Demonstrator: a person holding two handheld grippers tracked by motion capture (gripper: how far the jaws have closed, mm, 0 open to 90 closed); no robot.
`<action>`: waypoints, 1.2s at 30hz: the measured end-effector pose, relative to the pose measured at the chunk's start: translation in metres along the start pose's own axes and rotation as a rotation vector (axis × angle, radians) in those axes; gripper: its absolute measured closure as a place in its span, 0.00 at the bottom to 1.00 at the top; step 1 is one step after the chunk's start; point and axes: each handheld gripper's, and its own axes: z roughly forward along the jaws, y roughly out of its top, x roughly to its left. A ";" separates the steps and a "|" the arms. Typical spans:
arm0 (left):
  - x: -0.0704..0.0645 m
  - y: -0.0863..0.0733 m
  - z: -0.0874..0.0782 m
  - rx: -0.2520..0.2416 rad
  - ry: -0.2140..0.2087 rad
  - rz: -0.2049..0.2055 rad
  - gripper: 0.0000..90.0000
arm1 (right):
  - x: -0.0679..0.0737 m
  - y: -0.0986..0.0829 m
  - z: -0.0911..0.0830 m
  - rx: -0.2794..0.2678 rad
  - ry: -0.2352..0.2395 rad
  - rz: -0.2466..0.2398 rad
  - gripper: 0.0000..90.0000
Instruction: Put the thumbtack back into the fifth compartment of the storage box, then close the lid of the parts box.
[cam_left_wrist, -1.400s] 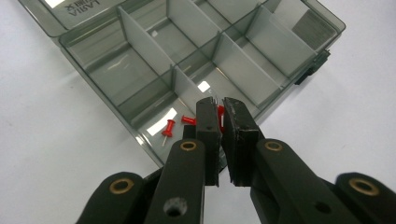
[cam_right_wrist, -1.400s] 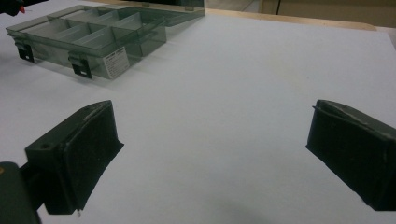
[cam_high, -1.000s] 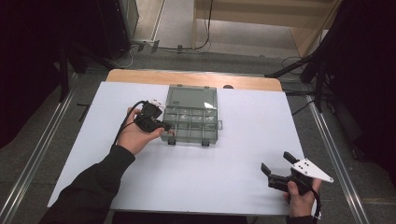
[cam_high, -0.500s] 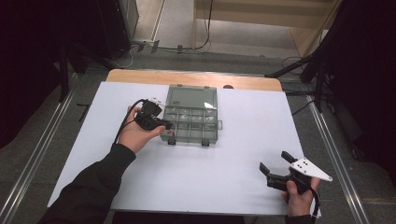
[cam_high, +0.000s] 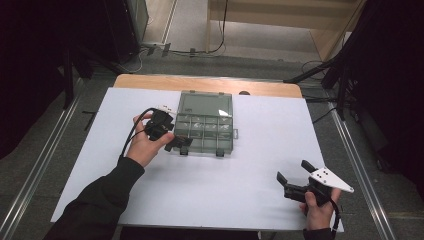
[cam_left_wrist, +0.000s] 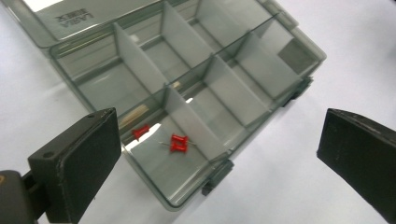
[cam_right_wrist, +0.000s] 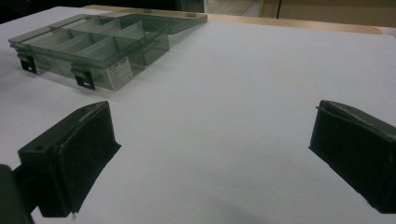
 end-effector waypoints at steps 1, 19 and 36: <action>0.000 0.000 0.000 -0.011 0.005 -0.009 0.00 | 0.000 0.000 -0.001 -0.001 -0.001 0.003 0.00; 0.006 -0.001 -0.008 -0.108 0.002 -0.032 0.00 | 0.000 0.001 -0.004 -0.003 -0.002 -0.015 0.00; 0.017 0.000 -0.009 -0.144 0.071 -0.083 0.00 | 0.009 0.008 -0.004 0.000 0.007 -0.033 0.00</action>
